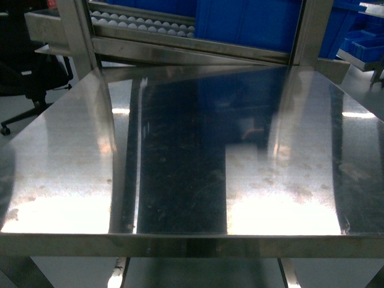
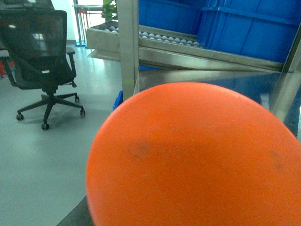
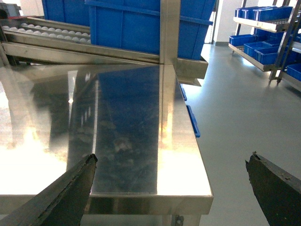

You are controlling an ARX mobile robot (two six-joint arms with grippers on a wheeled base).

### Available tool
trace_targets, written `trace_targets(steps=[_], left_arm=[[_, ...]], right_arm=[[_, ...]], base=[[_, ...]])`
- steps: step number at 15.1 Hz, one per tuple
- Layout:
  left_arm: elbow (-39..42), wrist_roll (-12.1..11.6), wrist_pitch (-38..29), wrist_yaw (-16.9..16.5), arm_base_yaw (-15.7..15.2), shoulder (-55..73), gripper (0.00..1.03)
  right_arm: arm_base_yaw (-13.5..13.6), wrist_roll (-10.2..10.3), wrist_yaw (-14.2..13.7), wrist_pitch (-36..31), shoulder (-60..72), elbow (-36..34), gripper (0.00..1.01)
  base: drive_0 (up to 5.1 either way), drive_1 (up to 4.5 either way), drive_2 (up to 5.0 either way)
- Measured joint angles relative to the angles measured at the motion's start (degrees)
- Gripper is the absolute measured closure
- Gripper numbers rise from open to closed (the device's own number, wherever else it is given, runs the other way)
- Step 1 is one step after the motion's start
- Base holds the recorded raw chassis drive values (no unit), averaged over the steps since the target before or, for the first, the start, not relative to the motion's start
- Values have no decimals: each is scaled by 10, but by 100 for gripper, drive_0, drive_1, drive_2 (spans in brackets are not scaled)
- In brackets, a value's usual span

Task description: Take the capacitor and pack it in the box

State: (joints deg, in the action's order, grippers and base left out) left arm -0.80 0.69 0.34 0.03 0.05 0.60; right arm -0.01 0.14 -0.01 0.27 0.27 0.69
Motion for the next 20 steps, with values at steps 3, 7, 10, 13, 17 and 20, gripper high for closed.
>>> trace_targets(steps=[3, 7, 10, 13, 17, 20], left_arm=[[0, -1, 1, 0, 0, 0, 59], [0, -1, 1, 0, 0, 0, 59], [0, -1, 1, 0, 0, 0, 59], [0, -1, 0, 0, 0, 0, 59], [0, -1, 1, 0, 0, 0, 59], [0, -1, 2, -1, 0, 0, 59]], right_arm=[[0, 0, 0, 0, 0, 0, 3], [0, 0, 0, 0, 0, 0, 3], [0, 0, 0, 0, 0, 0, 3], [0, 0, 0, 1, 0, 0, 3], [0, 0, 0, 0, 0, 0, 3], [0, 0, 0, 1, 0, 0, 3]], base=[[0, 0, 0], [0, 0, 0], [0, 0, 0], [0, 0, 0], [0, 0, 0], [0, 0, 0]])
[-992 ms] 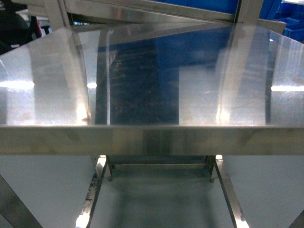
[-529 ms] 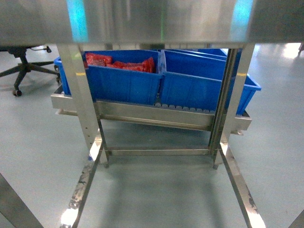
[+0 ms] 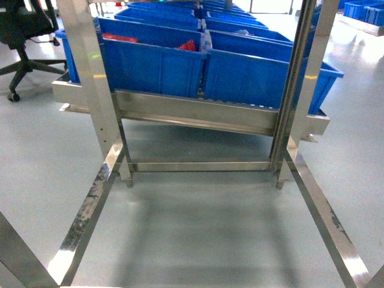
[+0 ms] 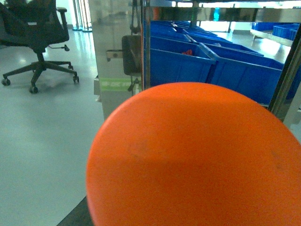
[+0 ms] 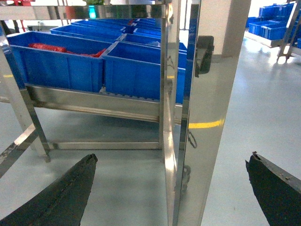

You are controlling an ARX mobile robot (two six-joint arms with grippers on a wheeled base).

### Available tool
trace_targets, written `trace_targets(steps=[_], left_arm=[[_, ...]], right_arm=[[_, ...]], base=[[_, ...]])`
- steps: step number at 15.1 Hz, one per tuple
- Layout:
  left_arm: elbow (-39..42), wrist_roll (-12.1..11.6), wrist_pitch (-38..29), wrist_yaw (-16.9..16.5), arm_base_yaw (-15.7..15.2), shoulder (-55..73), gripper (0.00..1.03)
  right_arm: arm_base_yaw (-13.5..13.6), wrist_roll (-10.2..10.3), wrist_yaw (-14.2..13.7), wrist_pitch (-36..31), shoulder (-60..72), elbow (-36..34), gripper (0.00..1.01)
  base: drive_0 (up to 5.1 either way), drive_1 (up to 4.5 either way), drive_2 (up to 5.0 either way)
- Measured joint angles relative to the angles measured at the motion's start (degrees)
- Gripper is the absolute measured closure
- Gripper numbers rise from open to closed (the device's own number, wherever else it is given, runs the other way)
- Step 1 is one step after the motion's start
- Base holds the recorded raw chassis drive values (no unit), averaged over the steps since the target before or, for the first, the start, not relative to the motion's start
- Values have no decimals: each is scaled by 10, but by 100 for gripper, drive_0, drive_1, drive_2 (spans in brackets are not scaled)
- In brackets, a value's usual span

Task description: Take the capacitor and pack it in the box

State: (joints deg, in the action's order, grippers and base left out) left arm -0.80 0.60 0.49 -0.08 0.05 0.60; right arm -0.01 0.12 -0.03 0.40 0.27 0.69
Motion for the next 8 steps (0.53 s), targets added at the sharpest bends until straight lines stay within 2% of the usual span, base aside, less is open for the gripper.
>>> trace_targets(steps=[8], left_arm=[[0, 0, -1, 1, 0, 0, 59]], right_arm=[[0, 0, 0, -1, 0, 0, 3]], base=[[0, 0, 0]])
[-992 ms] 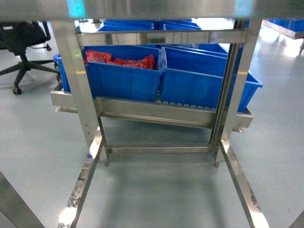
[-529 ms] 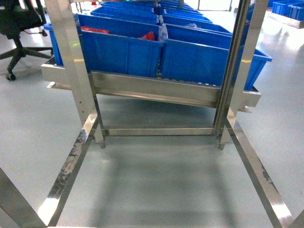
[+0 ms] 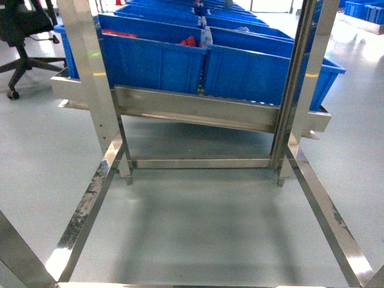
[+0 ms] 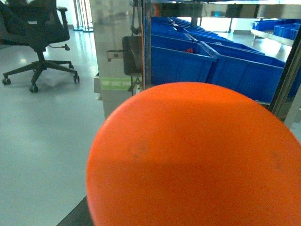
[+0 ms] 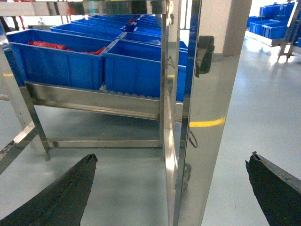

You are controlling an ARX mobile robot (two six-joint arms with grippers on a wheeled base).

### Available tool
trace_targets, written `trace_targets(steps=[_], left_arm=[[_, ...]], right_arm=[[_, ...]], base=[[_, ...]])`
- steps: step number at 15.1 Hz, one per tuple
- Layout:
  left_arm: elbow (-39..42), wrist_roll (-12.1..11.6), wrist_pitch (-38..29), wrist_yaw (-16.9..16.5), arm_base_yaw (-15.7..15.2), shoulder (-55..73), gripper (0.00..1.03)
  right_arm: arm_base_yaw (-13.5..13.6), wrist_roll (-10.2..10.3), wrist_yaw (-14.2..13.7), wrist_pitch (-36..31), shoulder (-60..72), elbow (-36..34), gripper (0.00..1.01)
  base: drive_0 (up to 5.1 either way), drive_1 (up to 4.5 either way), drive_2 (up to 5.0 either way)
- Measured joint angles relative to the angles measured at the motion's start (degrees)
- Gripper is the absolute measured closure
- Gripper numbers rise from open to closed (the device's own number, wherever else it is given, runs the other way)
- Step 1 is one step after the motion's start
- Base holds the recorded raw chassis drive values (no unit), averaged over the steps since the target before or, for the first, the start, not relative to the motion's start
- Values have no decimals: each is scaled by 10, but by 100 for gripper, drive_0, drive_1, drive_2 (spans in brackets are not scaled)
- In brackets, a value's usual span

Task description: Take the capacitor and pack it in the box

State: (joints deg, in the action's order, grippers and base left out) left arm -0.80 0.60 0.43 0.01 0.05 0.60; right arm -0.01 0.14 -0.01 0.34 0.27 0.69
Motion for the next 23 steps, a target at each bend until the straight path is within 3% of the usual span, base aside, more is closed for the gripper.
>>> trace_targets(steps=[8, 23], left_arm=[[0, 0, 0, 0, 0, 0, 59], [0, 0, 0, 0, 0, 0, 59]], right_arm=[[0, 0, 0, 0, 0, 0, 3], [0, 0, 0, 0, 0, 0, 3]], base=[[0, 0, 0], [-492, 247, 247]])
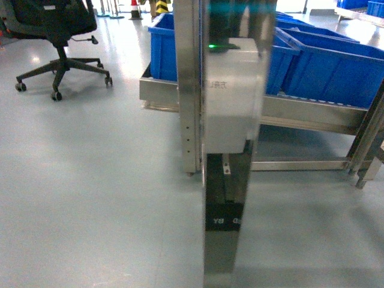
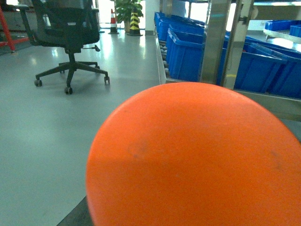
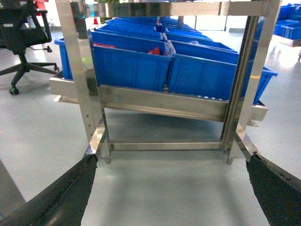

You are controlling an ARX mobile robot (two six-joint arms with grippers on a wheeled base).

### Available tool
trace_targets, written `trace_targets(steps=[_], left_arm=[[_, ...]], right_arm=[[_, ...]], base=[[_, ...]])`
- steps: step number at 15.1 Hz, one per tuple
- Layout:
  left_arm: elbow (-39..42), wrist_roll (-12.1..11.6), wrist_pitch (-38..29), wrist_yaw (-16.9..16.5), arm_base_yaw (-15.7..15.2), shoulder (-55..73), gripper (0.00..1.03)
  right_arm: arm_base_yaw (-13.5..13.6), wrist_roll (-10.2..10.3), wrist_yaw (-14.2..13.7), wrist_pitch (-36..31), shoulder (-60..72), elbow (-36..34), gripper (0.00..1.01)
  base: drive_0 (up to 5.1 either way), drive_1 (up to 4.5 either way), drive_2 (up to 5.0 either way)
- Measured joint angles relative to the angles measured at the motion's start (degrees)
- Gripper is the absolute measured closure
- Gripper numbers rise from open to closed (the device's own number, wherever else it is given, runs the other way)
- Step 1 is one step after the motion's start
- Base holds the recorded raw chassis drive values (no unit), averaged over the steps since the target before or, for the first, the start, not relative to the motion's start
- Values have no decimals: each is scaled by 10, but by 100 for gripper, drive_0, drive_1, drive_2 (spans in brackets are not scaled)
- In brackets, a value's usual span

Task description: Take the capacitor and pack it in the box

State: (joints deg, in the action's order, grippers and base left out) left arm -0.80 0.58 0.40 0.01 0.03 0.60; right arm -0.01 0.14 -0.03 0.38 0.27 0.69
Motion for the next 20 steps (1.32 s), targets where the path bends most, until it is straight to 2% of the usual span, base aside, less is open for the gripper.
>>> trace_targets(steps=[20], left_arm=[[0, 0, 0, 0, 0, 0, 59]], right_arm=[[0, 0, 0, 0, 0, 0, 3]], base=[[-490, 246, 246]])
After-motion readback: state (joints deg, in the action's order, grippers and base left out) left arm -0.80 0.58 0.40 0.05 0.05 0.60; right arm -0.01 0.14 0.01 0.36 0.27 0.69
